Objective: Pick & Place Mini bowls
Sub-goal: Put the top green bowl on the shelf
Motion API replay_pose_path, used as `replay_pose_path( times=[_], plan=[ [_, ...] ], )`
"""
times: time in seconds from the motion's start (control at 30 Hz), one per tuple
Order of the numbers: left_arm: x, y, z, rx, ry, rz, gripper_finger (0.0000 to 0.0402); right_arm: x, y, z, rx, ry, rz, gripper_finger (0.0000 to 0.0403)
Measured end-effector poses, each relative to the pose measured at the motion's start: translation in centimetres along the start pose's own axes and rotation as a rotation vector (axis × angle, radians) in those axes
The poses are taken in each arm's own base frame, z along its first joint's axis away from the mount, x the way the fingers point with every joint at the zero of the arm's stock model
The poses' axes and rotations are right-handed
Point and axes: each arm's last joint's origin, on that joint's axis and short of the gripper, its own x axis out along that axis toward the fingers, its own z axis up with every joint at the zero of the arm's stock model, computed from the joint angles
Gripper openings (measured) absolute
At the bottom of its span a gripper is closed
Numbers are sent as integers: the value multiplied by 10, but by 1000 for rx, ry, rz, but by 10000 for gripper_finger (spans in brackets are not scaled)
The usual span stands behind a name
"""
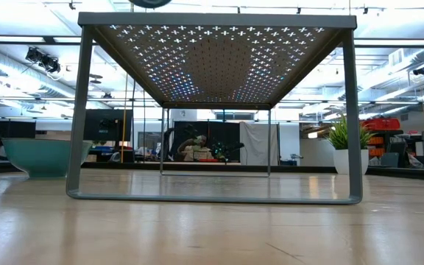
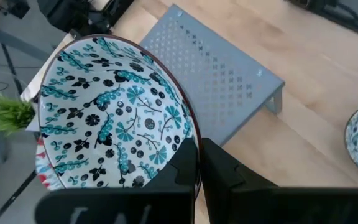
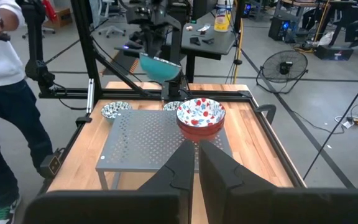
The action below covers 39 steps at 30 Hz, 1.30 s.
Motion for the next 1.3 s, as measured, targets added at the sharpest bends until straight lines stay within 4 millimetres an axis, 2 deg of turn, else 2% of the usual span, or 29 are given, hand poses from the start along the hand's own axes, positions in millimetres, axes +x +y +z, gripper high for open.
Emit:
replay_pose_path(
  times=[0.13, 0.53, 0.9, 1.17, 1.3],
  plan=[
    [7, -4, -2, 51, -3, -35, 9, 0, 0, 0, 0, 0, 0, 29],
    [53, -14, 17, 165, 78, -66, 9, 0, 0, 0, 0, 0, 0, 29],
    [88, -18, 25, 252, 149, -68, 9, 0, 0, 0, 0, 0, 0, 29],
    [107, -27, 31, 387, 194, -73, 9, 0, 0, 0, 0, 0, 0, 29],
    [109, -31, 36, 446, 169, -73, 9, 0, 0, 0, 0, 0, 0, 29]
  ],
)
